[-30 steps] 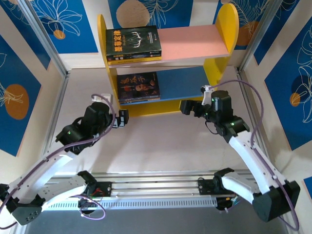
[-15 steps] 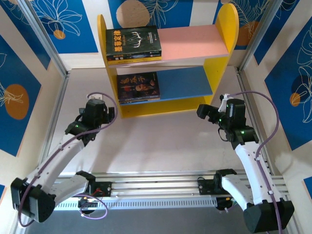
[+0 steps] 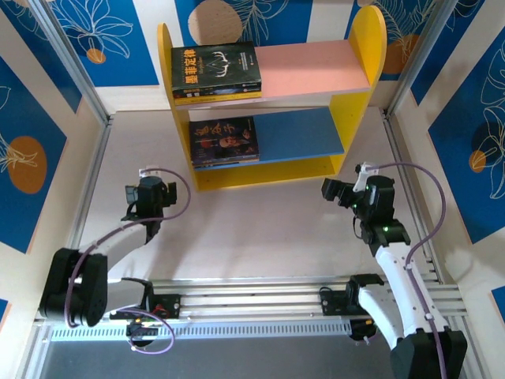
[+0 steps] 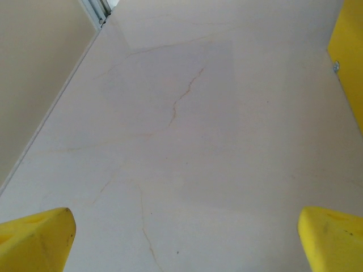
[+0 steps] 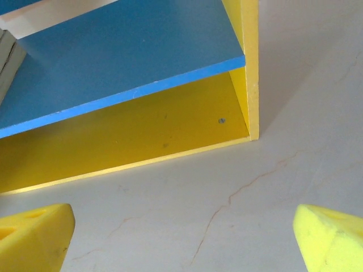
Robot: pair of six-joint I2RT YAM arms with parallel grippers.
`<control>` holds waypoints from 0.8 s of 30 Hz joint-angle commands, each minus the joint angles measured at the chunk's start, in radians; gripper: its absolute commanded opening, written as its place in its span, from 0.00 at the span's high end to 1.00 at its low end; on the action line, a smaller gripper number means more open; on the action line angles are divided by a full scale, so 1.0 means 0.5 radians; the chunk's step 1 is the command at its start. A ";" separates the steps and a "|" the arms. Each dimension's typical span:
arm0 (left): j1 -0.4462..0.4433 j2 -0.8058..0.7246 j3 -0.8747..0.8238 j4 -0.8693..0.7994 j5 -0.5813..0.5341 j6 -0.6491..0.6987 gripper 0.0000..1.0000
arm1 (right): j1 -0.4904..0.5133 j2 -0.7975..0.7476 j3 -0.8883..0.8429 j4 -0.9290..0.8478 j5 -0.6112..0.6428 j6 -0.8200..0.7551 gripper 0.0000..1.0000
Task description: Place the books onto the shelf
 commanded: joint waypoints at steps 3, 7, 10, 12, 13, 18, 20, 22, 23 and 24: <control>0.055 0.208 -0.145 0.777 0.118 0.094 0.00 | -0.010 -0.102 -0.284 0.628 0.057 -0.230 0.01; 0.069 0.331 -0.223 1.076 0.247 0.165 0.00 | -0.061 -0.015 -0.337 0.739 0.062 -0.262 0.01; 0.084 0.526 -0.278 1.356 0.364 0.203 0.00 | -0.105 0.106 -0.355 0.854 0.034 -0.233 0.01; 0.083 0.637 -0.265 1.445 0.410 0.236 0.00 | -0.125 0.208 -0.391 1.004 0.007 -0.217 0.01; 0.078 0.613 -0.239 1.375 0.349 0.198 0.00 | -0.135 0.272 -0.402 1.077 -0.008 -0.203 0.01; 0.091 0.607 -0.219 1.306 0.327 0.179 0.00 | -0.168 0.623 -0.406 1.387 -0.062 -0.161 0.01; 0.090 0.603 -0.217 1.297 0.329 0.172 0.00 | -0.179 0.779 -0.403 1.524 -0.085 -0.162 0.01; 0.090 0.610 -0.217 1.312 0.333 0.182 0.00 | -0.192 0.909 -0.401 1.640 -0.120 -0.162 0.01; 0.091 0.607 -0.216 1.305 0.332 0.179 0.00 | -0.198 0.969 -0.396 1.692 -0.145 -0.162 0.01; 0.091 0.611 -0.216 1.314 0.333 0.182 0.00 | -0.201 1.019 -0.392 1.734 -0.162 -0.161 0.01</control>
